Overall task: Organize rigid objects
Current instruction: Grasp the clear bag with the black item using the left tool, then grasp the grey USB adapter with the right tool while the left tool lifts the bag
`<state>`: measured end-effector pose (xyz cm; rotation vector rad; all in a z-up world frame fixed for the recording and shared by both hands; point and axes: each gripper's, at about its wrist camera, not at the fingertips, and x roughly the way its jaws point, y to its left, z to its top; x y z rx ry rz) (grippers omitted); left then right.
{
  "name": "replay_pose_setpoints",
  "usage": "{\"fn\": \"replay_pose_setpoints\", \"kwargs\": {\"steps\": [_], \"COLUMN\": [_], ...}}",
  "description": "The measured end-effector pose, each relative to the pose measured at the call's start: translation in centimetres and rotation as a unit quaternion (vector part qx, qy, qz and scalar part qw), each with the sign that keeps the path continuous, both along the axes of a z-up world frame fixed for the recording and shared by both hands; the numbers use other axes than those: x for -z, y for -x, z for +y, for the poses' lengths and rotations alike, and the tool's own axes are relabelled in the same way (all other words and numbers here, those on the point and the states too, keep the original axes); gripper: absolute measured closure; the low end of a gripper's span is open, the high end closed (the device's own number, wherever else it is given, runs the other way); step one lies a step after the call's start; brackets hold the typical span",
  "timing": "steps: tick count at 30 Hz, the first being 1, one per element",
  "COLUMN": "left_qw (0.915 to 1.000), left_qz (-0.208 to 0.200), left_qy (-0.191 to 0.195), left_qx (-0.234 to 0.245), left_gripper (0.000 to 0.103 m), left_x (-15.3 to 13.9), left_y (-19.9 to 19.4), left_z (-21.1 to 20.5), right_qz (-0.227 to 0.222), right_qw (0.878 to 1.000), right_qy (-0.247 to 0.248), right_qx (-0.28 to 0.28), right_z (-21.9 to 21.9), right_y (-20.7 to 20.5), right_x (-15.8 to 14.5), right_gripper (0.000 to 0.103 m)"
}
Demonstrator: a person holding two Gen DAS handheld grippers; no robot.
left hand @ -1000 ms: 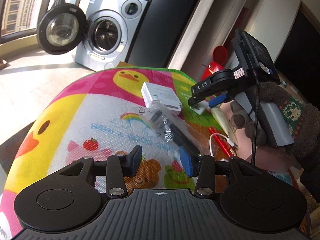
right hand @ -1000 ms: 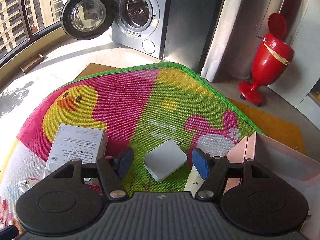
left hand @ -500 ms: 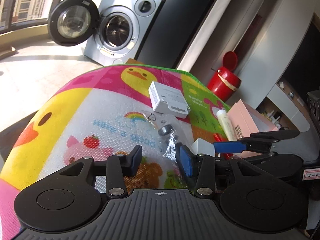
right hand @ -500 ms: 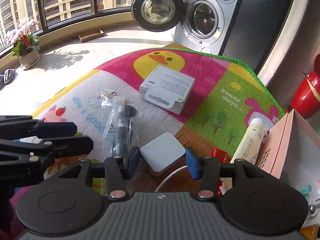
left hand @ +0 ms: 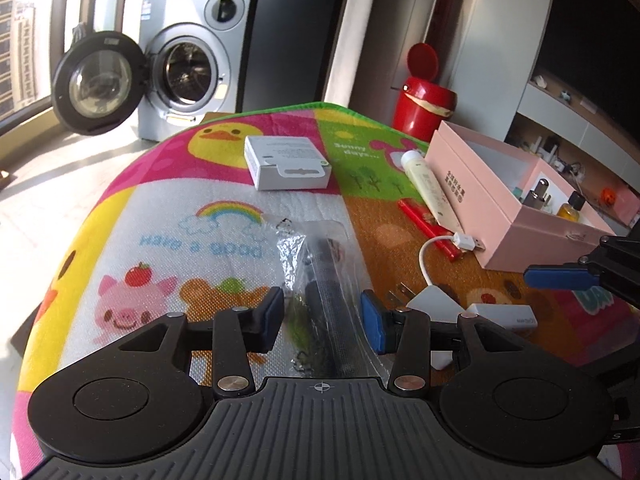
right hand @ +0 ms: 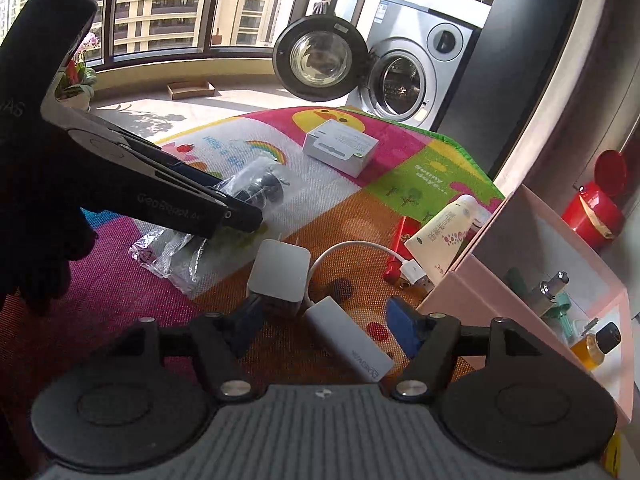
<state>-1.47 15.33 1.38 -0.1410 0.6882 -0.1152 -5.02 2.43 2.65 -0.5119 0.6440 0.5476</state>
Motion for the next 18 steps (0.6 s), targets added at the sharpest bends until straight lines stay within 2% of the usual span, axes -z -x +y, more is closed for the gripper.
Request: {"fn": "replay_pose_setpoints", "kwargs": {"steps": [3,5,8,11,15,18], "left_qw": [0.9995,0.9990,0.9988,0.9997,0.9998,0.9995], "left_qz": [0.002,0.004,0.010,0.015,0.015,0.016], "left_qy": [-0.022,-0.030,-0.028,-0.009,-0.006,-0.008], "left_qx": [0.021,0.034,0.038,0.018,0.014,0.025], "left_gripper": [0.060,0.060,0.060,0.060,0.060,0.060], "left_x": [0.0,-0.1,-0.1,-0.1,-0.1,0.0], "left_y": [0.8,1.4,1.9,1.2,0.1,0.2], "left_z": [-0.4,-0.7,-0.9,-0.6,-0.8,-0.8], "right_qz": [-0.002,0.010,0.039,0.061,0.059,0.038], "right_qw": [0.999,0.998,0.994,0.990,0.988,0.990], "right_qy": [0.005,-0.018,-0.059,-0.091,-0.108,-0.105], "right_qx": [0.033,0.058,0.082,0.086,0.088,0.087], "right_z": [-1.8,-3.1,-4.4,-4.4,-3.6,-3.6], "right_y": [-0.2,-0.8,-1.6,-1.7,-1.7,-1.3], "right_x": [0.7,1.0,1.0,1.3,1.5,1.3], "right_gripper": [0.034,0.033,0.032,0.032,0.032,0.044]}}
